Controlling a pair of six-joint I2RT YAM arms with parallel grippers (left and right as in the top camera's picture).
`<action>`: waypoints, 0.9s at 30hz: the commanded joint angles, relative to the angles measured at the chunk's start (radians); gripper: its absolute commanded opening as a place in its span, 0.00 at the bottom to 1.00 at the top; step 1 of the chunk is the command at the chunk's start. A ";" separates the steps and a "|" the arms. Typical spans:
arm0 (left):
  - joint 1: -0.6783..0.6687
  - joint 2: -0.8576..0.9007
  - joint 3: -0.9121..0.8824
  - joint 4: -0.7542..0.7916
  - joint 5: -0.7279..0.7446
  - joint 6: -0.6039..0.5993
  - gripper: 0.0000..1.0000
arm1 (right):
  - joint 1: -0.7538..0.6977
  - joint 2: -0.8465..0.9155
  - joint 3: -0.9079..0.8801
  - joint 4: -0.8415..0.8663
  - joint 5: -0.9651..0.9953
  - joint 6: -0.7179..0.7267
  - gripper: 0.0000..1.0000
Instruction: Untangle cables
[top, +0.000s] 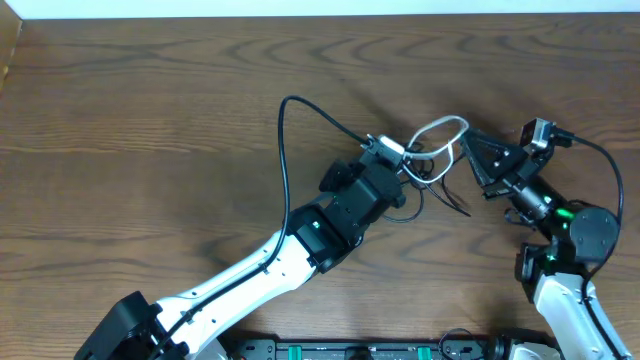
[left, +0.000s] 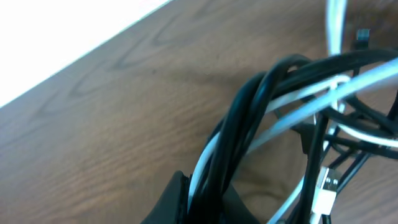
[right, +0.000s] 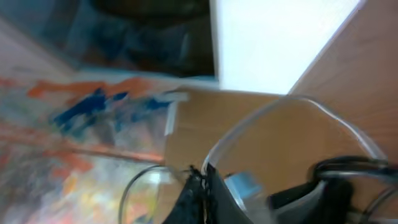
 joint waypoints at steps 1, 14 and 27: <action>0.002 -0.037 0.005 -0.074 -0.035 -0.050 0.07 | -0.023 -0.005 0.018 -0.110 0.045 -0.338 0.01; 0.002 -0.269 0.005 -0.343 0.379 -0.004 0.08 | -0.026 -0.005 0.018 -0.397 0.111 -0.732 0.11; 0.002 -0.249 0.005 -0.338 0.418 0.050 0.08 | -0.026 -0.005 0.018 -0.425 -0.245 -0.846 0.37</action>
